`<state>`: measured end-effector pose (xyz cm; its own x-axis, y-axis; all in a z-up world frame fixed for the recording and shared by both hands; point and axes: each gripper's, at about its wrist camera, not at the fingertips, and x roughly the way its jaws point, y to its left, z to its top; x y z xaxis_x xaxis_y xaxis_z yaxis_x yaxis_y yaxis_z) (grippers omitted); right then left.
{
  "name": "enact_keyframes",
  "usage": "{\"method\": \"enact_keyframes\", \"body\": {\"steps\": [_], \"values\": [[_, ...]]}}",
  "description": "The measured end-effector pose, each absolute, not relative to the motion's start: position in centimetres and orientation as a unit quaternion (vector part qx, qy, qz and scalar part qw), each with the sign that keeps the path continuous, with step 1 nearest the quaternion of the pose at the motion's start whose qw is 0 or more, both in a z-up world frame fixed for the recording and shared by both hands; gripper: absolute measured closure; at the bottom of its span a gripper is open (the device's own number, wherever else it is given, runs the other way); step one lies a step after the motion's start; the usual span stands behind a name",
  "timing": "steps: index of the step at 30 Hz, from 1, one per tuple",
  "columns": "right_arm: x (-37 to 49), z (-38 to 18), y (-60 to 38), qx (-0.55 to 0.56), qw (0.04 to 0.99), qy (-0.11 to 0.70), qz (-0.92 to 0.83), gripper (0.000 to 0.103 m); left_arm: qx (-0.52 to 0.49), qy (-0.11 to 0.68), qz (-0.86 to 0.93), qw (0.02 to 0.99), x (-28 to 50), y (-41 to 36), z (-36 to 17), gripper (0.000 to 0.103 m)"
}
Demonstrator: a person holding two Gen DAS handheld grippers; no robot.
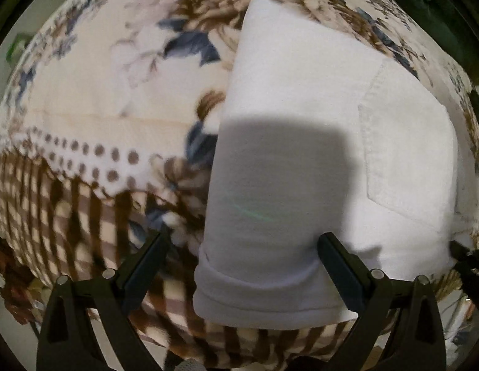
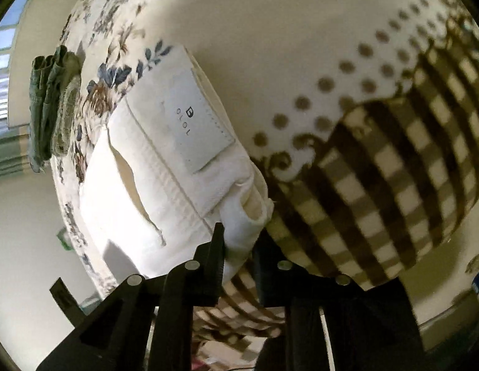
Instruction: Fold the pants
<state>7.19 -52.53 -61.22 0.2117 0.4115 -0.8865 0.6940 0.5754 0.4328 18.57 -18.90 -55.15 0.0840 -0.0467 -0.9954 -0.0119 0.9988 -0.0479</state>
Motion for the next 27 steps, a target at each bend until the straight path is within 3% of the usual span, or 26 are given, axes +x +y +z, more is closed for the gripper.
{"method": "enact_keyframes", "body": {"steps": [5, 8, 10, 14, 19, 22, 27], "values": [[7.7, -63.6, -52.8, 0.462, 0.612, 0.628, -0.133, 0.085, -0.052, 0.685, -0.006, 0.727, 18.7, -18.0, -55.1, 0.002], [7.0, -63.3, -53.3, 0.504, 0.603, 0.609, -0.111, 0.070, -0.073, 0.675, -0.018, 0.734, 19.1, -17.2, -54.0, 0.002], [6.2, -63.0, -53.2, 0.530, 0.602, 0.592, -0.078, 0.045, -0.079, 0.667, -0.022, 0.741, 19.6, -16.9, -53.5, 0.002], [5.6, -63.9, -50.8, 0.544, 0.601, 0.586, 0.000, 0.030, -0.104, 0.666, -0.036, 0.738, 21.3, -16.0, -54.4, 0.002], [6.2, -68.1, -48.3, 0.591, 0.579, 0.562, 0.022, 0.029, -0.169, 0.678, -0.051, 0.714, 22.7, -16.3, -56.2, 0.002], [7.0, -68.8, -48.0, 0.625, 0.593, 0.507, 0.029, 0.026, -0.170, 0.676, -0.063, 0.714, 23.2, -16.2, -55.8, 0.002], [8.7, -69.8, -47.0, 0.637, 0.600, 0.484, 0.018, 0.022, -0.159, 0.678, -0.083, 0.713, 23.8, -16.3, -56.0, 0.002]]}}
